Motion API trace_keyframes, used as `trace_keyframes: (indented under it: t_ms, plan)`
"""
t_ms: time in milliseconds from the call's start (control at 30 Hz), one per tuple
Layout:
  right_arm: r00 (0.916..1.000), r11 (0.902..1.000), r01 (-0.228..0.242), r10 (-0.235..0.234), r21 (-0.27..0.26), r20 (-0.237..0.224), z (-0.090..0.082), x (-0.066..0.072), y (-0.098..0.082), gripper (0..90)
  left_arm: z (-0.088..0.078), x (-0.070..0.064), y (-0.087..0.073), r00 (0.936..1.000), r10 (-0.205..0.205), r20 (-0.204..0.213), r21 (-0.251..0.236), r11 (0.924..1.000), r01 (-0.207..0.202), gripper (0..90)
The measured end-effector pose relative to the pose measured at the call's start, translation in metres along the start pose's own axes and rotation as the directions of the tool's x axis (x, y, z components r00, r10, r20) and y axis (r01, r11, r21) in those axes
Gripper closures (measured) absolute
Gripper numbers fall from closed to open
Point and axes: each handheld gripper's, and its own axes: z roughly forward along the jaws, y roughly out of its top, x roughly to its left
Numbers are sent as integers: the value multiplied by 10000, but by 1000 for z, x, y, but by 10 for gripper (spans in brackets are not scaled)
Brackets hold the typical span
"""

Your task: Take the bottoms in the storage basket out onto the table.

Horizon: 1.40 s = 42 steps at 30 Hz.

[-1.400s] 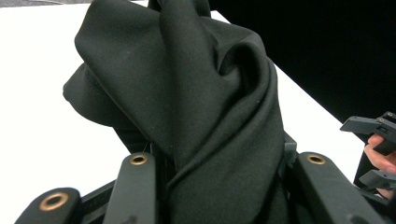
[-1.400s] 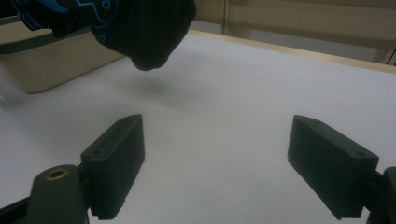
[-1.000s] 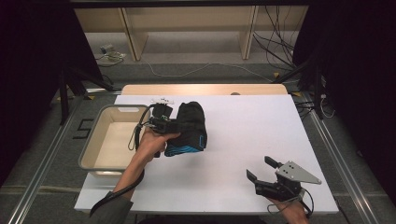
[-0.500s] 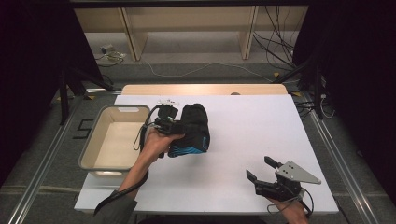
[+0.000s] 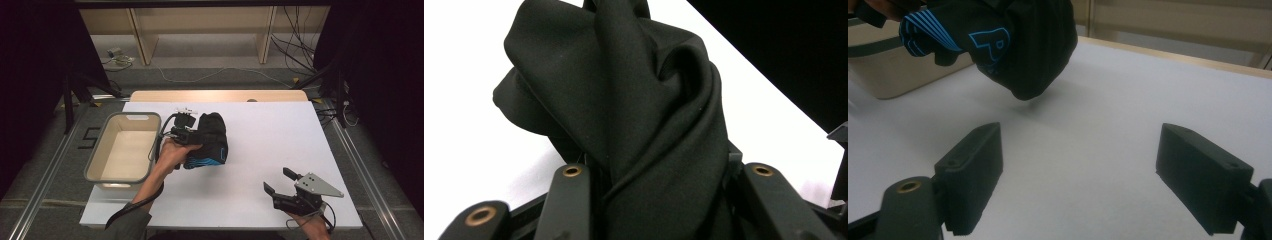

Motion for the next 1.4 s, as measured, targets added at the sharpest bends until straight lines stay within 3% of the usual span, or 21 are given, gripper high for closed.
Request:
trace_keyframes:
  t_ms: [133, 733, 1400]
  plan:
    - [10000, 10000, 7, -7, 5, -2, 0, 0, 0, 198, 4, 0, -1, 9999, -157, 28, -113, 9998, 158, 575]
    - [10000, 10000, -10, 10, -3, -6, 0, 0, 0, 198, 23, -6, -1, 9999, -142, 56, -20, 9999, 142, 569]
    - [10000, 10000, 3, -3, -11, -3, -1, 0, -1, 199, 37, -3, -6, 9991, -417, 99, 76, 9991, 416, 548]
